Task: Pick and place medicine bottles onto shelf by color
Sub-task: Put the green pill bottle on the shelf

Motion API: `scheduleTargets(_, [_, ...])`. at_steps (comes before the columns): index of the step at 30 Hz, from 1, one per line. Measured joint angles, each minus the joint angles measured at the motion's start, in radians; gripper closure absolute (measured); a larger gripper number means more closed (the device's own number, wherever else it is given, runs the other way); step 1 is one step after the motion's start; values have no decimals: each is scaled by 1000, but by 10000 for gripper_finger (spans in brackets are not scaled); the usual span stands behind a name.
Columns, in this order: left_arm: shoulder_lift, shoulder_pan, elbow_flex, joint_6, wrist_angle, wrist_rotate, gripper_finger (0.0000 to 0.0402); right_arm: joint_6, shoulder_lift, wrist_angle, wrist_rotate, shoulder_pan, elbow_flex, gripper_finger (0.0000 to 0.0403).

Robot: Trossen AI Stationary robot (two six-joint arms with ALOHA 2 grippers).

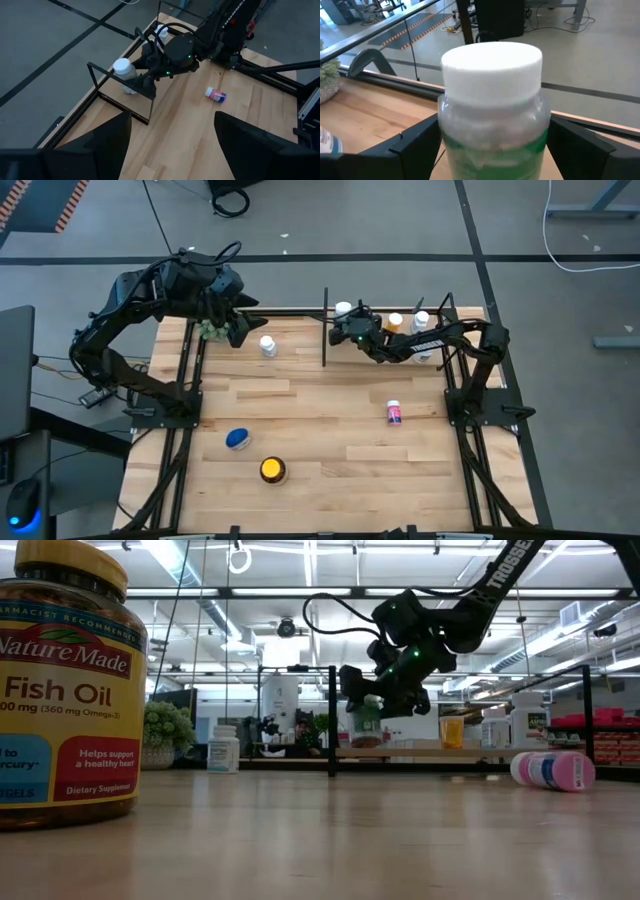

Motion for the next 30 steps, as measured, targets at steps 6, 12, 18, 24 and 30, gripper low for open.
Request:
scheduleTargets(6, [0,0,0,0,0,0,113,11,0,-10,1,10,0,55])
scheduleTargets(12, [0,0,0,1,0,0,113,7,0,-11,1,17,0,51])
scheduleTargets(18, [0,0,0,2,-1,0,113,5,-11,-24,-2,30,0,51])
scheduleTargets(24, [0,0,0,2,-1,0,113,5,-90,-183,-2,32,0,51])
scheduleTargets(30, [0,0,0,6,-1,0,113,17,-218,-333,-2,39,0,51])
